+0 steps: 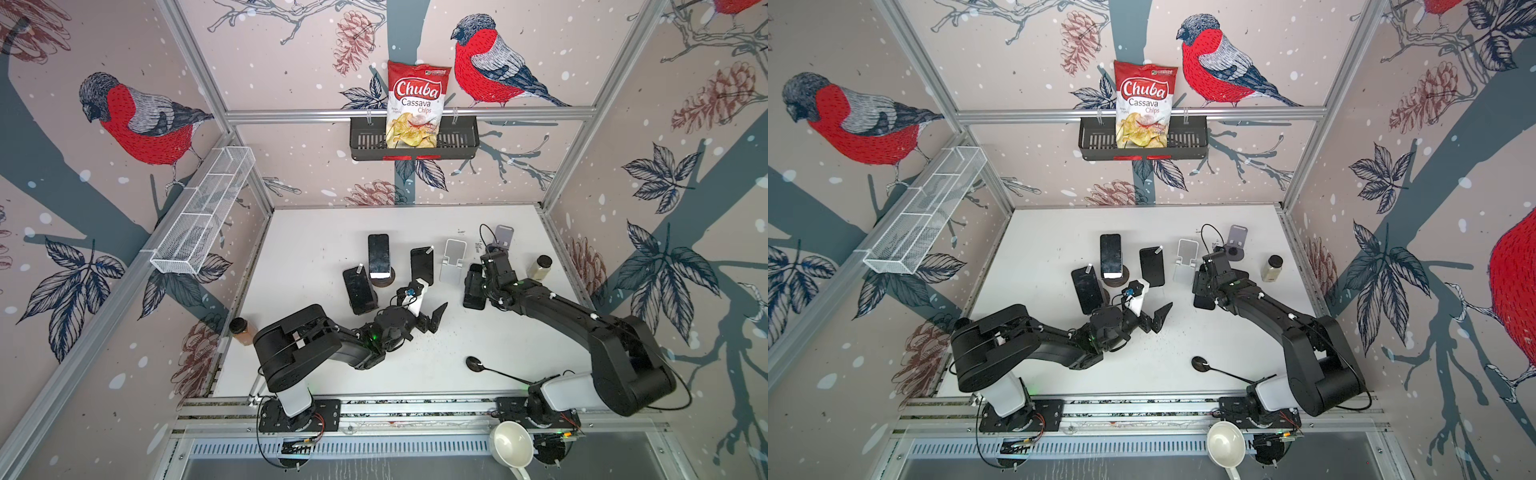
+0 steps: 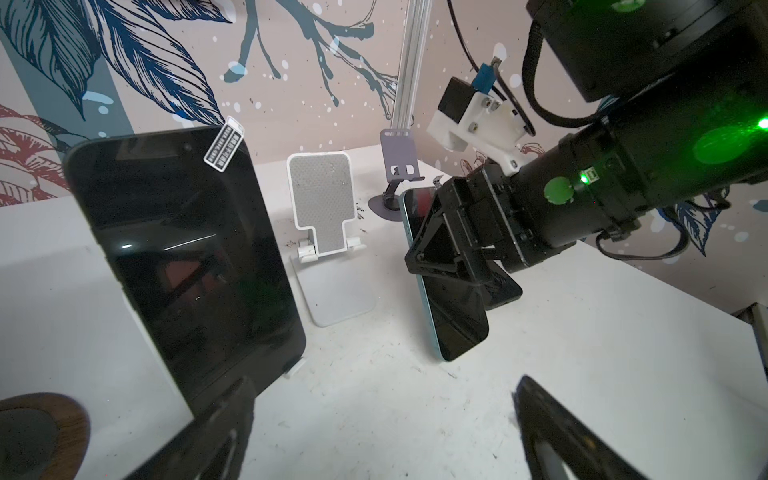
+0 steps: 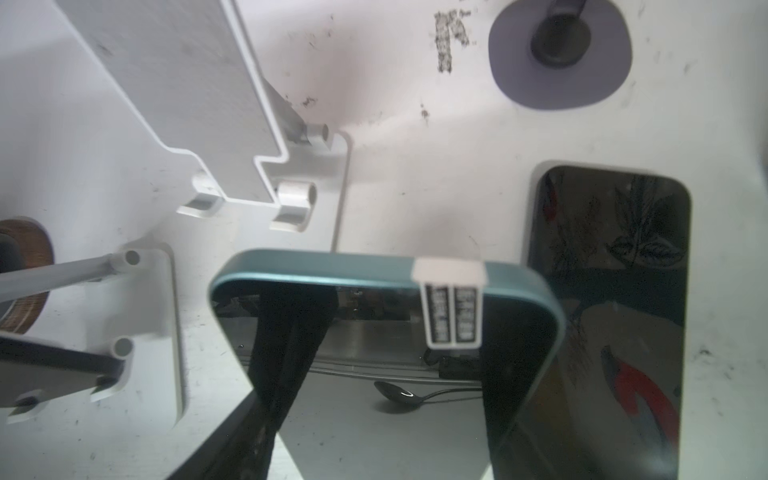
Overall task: Remove the phone from the phone stand
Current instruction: 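Close the right gripper on the teal-edged phone and lift it off the white stand, then lower the teal-edged phone flat beside the black phone and open the right gripper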
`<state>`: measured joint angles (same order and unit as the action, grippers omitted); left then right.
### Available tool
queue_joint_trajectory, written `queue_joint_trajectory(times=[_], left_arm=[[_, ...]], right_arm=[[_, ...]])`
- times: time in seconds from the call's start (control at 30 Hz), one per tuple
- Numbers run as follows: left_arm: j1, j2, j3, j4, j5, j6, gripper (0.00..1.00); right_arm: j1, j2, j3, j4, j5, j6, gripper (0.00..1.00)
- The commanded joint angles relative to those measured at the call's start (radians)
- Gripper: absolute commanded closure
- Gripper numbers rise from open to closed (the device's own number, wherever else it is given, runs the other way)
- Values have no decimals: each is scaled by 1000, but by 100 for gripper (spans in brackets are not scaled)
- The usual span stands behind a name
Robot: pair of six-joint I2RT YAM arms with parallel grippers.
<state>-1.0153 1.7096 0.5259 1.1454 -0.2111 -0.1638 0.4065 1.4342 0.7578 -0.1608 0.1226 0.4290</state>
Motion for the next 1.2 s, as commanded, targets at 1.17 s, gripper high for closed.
queue_joint_trajectory(times=[1.17], left_arm=[[-20,-50,-4,-81,-94,70,4]], right_arm=[[-71,287,161,-102,-28,45,29]])
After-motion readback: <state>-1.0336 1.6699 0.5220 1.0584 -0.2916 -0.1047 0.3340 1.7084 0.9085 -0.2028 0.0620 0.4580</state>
